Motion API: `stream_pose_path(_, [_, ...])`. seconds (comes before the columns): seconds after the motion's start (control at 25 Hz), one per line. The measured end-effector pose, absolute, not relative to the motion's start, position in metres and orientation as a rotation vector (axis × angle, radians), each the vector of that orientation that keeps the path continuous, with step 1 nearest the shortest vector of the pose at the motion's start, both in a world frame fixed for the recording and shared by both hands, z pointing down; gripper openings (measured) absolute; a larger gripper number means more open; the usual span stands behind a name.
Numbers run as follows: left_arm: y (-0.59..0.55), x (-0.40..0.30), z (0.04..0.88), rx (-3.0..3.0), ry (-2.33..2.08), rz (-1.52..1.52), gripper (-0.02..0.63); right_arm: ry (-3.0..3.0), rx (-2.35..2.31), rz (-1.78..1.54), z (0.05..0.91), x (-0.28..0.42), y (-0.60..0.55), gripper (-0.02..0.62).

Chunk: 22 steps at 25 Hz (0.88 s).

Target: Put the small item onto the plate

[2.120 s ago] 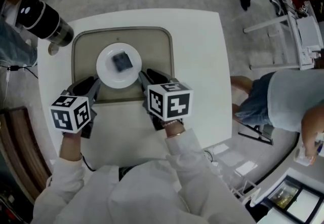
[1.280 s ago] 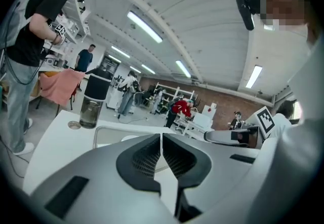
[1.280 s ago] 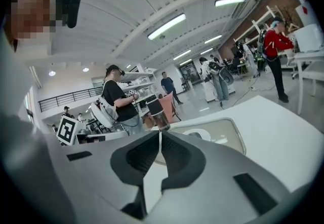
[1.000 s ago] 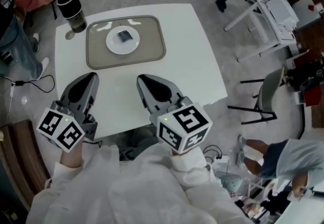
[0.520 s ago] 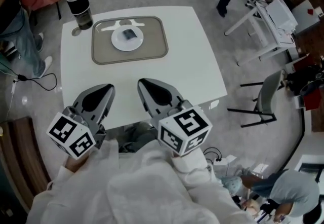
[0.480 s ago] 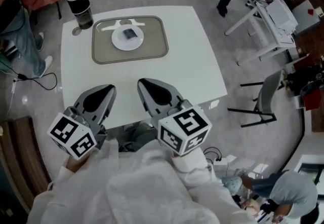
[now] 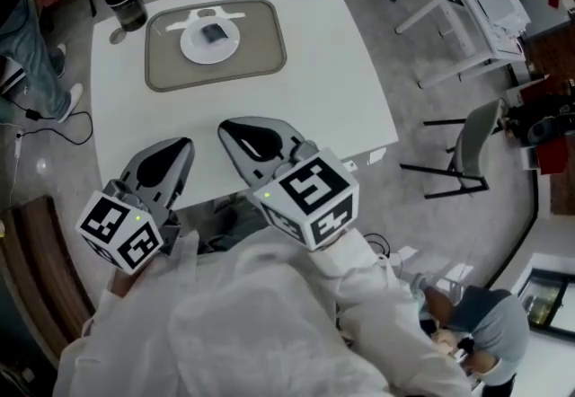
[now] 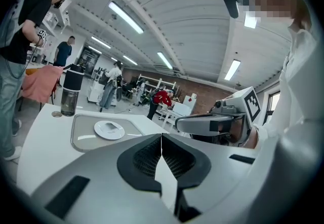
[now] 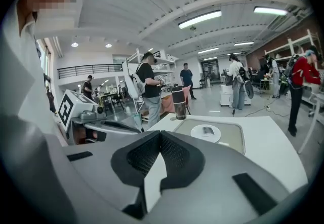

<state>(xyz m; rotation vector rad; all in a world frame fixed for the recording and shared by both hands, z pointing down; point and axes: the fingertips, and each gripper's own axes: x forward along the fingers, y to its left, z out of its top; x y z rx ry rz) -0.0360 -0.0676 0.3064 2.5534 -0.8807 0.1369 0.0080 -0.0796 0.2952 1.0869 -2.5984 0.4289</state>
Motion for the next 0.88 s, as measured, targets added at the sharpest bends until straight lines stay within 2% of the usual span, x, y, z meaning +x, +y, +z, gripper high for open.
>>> stream_pose_path(0.88, [-0.067, 0.012, 0.333, 2.502, -0.845, 0.281, 0.011, -2.562, 0.843, 0.512, 0.317, 0.045, -0.070, 0.014])
